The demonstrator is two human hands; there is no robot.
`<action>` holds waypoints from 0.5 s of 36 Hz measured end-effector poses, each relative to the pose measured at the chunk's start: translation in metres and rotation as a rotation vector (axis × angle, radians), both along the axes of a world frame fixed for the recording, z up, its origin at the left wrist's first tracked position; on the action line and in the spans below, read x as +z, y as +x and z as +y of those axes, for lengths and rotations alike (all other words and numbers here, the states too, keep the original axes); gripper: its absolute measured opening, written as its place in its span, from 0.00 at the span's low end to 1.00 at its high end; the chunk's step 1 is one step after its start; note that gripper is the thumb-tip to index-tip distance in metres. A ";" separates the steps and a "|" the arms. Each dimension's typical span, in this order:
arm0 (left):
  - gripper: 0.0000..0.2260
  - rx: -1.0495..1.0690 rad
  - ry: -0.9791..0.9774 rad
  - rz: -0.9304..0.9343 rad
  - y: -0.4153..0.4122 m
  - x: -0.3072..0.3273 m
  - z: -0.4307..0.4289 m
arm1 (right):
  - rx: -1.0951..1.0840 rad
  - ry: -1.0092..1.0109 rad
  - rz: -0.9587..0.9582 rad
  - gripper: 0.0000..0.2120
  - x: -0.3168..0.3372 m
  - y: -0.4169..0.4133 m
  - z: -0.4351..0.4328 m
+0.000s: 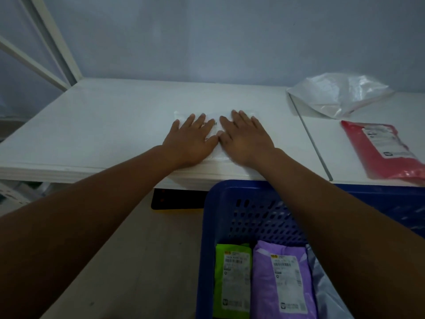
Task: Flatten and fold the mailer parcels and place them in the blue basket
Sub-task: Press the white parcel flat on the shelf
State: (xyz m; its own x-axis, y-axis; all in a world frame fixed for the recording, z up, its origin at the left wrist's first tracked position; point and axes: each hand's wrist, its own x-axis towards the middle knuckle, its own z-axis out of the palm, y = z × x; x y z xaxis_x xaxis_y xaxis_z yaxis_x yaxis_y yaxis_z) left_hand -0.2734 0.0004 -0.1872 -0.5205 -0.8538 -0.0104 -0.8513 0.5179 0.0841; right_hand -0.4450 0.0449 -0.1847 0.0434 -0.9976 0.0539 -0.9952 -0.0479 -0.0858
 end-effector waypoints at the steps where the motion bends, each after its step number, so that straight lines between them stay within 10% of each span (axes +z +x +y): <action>1: 0.28 -0.019 0.016 -0.003 0.001 0.002 -0.004 | -0.028 0.016 -0.015 0.29 0.000 0.000 0.000; 18: 0.28 0.036 0.024 -0.004 -0.004 0.020 -0.026 | -0.093 0.060 -0.003 0.31 -0.001 -0.001 -0.007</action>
State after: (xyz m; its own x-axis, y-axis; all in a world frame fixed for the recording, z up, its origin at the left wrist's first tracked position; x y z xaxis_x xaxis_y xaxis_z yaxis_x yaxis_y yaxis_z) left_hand -0.2770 -0.0252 -0.1674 -0.4890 -0.8717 -0.0333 -0.8699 0.4845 0.0923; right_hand -0.4462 0.0378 -0.1859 -0.0494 -0.9988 -0.0065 -0.9948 0.0498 -0.0890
